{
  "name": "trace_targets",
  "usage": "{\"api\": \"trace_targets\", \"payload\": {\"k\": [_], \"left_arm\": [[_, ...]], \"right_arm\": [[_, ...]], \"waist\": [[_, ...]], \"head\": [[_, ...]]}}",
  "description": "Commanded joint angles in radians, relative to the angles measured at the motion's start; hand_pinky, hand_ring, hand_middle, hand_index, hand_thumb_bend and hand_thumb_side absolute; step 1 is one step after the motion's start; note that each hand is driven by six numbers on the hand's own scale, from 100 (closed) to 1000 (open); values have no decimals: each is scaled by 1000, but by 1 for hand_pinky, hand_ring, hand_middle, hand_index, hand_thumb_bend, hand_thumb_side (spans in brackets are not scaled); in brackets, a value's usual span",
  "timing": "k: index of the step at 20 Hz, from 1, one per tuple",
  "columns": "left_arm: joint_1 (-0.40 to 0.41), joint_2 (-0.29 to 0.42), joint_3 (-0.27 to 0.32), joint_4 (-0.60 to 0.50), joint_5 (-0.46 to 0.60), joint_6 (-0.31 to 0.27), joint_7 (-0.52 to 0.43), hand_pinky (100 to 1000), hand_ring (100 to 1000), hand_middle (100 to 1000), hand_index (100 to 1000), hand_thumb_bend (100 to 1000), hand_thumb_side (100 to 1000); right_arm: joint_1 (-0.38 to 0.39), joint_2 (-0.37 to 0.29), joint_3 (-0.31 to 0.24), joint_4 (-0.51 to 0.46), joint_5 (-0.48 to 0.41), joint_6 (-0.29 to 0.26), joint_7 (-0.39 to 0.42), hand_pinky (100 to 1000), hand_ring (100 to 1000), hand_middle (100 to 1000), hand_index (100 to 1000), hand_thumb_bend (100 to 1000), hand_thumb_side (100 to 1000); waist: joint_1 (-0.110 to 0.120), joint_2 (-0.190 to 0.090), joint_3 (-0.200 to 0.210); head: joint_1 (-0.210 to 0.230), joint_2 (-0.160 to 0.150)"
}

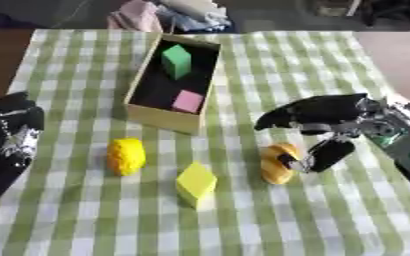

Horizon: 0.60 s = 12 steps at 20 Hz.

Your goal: Pick up objects on the table and place them in the box.

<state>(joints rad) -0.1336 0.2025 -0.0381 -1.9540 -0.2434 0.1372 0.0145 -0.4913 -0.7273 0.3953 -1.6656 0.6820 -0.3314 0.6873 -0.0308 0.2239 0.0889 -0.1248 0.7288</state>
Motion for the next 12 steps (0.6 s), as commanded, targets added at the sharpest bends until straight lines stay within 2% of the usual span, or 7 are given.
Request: {"api": "trace_targets", "payload": {"k": [1, 12], "left_arm": [[-6, 15, 8, -10, -6, 1, -2, 793, 730, 725, 848, 330, 639], [-6, 16, 7, -11, -7, 1, -4, 793, 731, 726, 848, 329, 640]], "right_arm": [[-3, -37, -6, 10, 11, -6, -7, 898, 945, 945, 1000, 100, 671], [27, -65, 11, 45, 22, -16, 23, 900, 951, 940, 989, 100, 781]], "waist": [[-4, -25, 1], [-6, -25, 0]], "head": [[0, 1], [-3, 5]]}}
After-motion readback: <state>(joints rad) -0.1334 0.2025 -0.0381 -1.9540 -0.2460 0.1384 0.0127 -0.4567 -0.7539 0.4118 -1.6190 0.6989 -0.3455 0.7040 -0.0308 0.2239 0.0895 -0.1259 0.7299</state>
